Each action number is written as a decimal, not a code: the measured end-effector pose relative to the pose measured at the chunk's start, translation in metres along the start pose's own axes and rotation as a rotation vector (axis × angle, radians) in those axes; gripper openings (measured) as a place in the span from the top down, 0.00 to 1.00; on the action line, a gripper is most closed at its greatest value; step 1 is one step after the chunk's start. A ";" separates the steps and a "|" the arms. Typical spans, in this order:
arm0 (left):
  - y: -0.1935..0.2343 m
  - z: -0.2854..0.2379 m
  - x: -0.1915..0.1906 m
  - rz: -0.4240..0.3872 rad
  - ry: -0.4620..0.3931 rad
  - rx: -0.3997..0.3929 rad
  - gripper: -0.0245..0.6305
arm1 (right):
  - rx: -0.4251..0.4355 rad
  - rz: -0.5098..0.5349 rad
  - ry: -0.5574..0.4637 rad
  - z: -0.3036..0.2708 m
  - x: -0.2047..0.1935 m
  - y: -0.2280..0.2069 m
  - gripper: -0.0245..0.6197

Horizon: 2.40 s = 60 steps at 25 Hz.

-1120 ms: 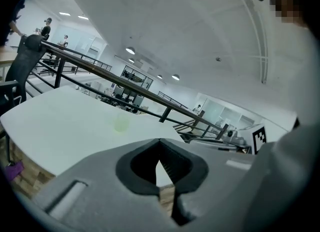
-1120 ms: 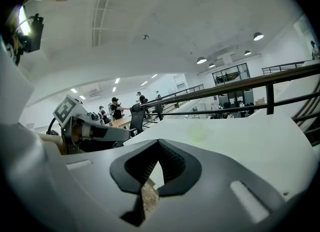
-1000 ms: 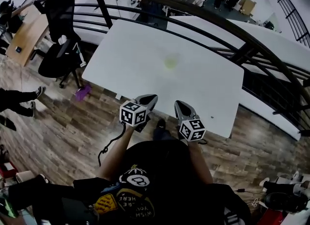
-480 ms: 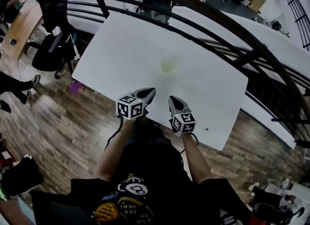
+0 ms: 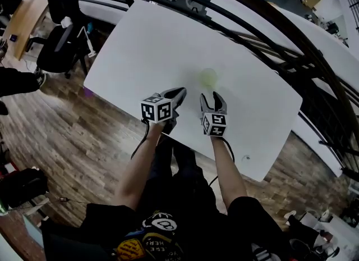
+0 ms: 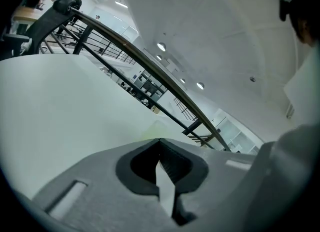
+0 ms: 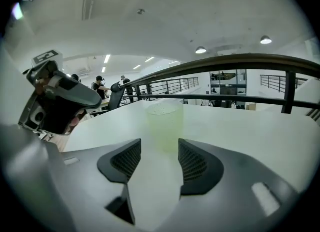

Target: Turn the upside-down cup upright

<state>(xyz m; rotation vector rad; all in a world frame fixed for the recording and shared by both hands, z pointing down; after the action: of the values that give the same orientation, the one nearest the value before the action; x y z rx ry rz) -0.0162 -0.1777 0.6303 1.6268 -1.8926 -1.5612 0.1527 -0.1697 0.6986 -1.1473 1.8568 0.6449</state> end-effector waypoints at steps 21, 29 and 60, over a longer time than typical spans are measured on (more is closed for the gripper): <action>0.018 0.023 0.007 0.032 0.028 0.024 0.97 | -0.045 0.100 0.034 -0.086 0.012 -0.003 0.42; -0.006 0.032 0.033 -0.016 0.026 -0.019 0.96 | 0.061 0.149 -0.029 -0.041 0.031 0.026 0.42; -0.079 0.041 0.033 -0.210 0.230 0.039 0.93 | 0.092 0.350 -0.091 0.077 0.098 0.078 0.41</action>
<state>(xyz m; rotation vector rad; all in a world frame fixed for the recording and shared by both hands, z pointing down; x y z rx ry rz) -0.0105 -0.1687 0.5358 1.9824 -1.6897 -1.3452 0.0907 -0.1210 0.5746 -0.7264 2.0040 0.7833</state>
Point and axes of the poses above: the fingertips, and each gripper's own axes: z backward along the fingers, y to its left, x out of its top, the point moved 6 cm from there along z, backward along the fingers, and after that the axes turned 11 degrees about z, right-handed, at the moved point
